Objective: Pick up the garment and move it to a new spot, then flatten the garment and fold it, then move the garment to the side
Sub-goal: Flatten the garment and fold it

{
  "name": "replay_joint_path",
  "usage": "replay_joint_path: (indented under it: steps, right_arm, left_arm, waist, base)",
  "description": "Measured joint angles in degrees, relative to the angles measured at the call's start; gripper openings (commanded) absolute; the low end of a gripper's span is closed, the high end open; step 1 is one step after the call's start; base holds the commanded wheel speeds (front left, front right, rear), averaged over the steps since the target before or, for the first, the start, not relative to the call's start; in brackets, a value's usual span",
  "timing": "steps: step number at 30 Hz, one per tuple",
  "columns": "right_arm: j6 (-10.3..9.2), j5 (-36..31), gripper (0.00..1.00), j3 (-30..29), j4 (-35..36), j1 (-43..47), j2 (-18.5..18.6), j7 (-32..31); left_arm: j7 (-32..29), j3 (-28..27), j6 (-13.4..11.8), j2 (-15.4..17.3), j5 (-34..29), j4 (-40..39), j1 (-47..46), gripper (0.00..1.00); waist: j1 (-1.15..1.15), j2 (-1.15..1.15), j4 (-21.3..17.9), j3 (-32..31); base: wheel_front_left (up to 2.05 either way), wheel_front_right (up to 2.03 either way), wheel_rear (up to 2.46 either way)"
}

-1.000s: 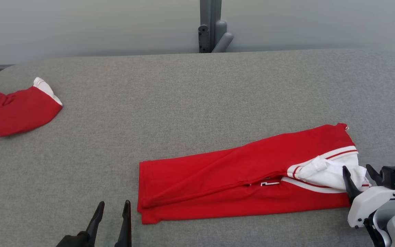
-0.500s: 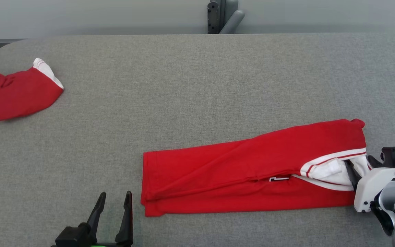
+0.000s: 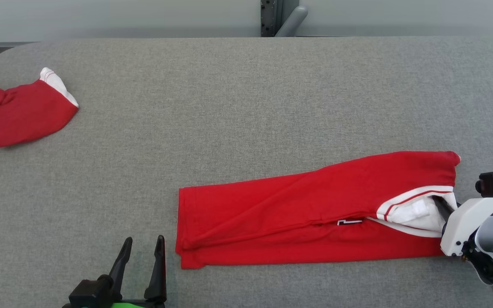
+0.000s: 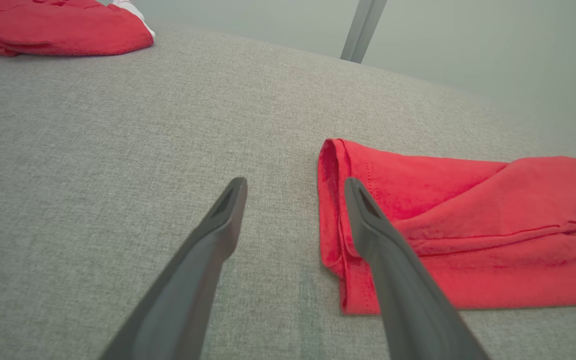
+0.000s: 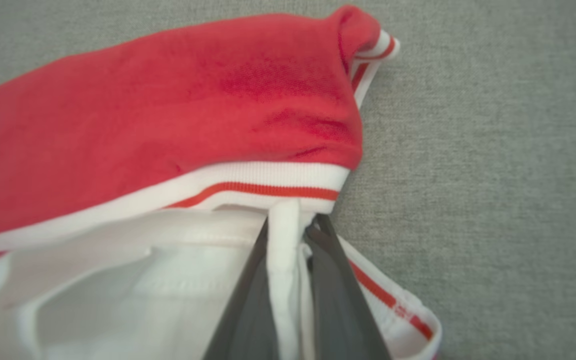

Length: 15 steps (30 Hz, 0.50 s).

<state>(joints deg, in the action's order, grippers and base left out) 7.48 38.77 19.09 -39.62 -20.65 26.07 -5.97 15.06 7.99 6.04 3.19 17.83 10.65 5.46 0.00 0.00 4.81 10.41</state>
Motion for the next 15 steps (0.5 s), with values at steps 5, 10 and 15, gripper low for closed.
replay_joint_path:
  steps: [5, 10, 15]
  right_arm:
    - [0.08, 4.69, 0.0, 0.34, 2.14, 0.5, 2.15, -0.16]
    - [0.09, 7.75, 0.0, -1.37, 2.78, 1.16, 6.51, -0.58]
    - [0.08, 9.88, 0.0, -5.59, 2.04, 1.96, 12.59, -1.31]
  left_arm:
    - [-0.01, -0.34, 0.01, -0.12, 0.0, 0.13, 0.0, 1.0]
    - [-0.01, -0.49, 0.05, -0.2, -0.01, 0.21, 0.0, 1.0]
    - [0.0, -0.53, 0.2, -0.24, -0.01, 0.48, 0.04, 1.0]
  waist:
    - [0.0, 0.0, -0.77, -0.39]
    - [0.0, 0.0, -1.68, -0.9]
    - [0.0, 0.0, -2.2, -1.61]
  base:
    - [0.0, 0.0, 0.0]
    - [0.0, 0.0, 0.0]
    - [0.0, 0.0, 0.0]
